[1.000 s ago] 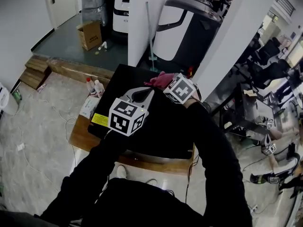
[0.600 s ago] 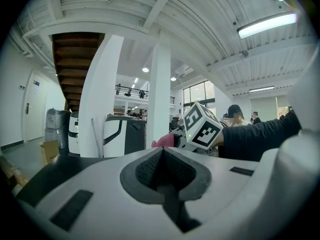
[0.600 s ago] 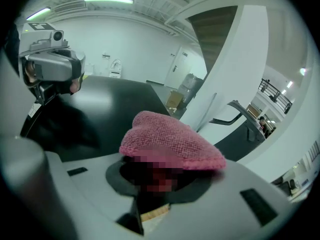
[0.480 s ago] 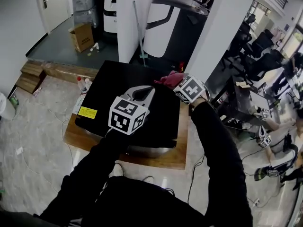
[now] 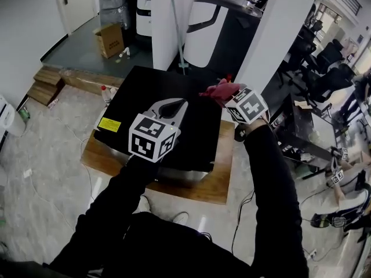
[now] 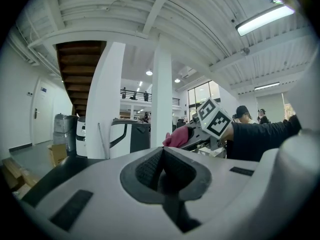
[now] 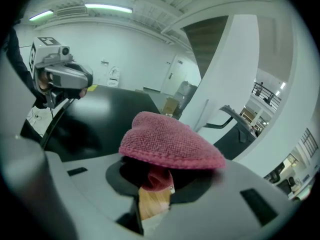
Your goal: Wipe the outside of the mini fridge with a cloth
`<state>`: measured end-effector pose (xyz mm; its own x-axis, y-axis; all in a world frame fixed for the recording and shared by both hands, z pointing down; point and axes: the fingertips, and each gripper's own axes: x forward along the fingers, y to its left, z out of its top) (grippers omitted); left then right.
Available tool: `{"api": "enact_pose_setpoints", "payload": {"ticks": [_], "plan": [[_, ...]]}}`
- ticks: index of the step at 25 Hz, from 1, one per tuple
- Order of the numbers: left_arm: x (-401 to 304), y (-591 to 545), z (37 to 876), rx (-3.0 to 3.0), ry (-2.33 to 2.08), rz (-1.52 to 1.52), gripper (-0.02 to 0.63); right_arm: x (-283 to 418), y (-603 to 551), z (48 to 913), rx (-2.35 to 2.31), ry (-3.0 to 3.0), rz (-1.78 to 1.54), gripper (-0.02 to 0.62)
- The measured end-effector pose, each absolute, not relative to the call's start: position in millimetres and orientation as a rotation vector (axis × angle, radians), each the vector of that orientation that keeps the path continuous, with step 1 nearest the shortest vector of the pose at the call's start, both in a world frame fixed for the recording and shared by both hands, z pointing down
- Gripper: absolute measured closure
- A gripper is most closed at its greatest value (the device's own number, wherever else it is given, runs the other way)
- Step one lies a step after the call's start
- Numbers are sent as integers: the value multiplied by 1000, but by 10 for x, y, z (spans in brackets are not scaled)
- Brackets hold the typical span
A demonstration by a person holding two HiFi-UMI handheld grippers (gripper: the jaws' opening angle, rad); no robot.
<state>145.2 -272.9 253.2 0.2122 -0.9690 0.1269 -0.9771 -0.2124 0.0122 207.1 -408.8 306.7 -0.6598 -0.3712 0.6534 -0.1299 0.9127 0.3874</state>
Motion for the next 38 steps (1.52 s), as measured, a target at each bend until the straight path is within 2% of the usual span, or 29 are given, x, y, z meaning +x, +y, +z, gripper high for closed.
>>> {"api": "enact_pose_setpoints", "payload": {"ticks": [10, 18, 23, 29, 38], "plan": [[538, -1952, 2300, 2273, -2096, 113, 600, 1133, -2730, 2411, 171, -2366, -530, 483], [-435, -1186, 2439, 2159, -2176, 134, 600, -76, -1721, 2734, -2, -2376, -466, 482], [-789, -860, 2669, 2130, -2152, 132, 600, -635, -1313, 3135, -42, -2333, -416, 482], [-851, -755, 2958, 2167, -2056, 122, 600, -806, -1235, 3485, 20, -2248, -449, 482], [-619, -828, 3136, 2275, -1914, 89, 600, -552, -1355, 3605, 132, -2243, -361, 483]]}}
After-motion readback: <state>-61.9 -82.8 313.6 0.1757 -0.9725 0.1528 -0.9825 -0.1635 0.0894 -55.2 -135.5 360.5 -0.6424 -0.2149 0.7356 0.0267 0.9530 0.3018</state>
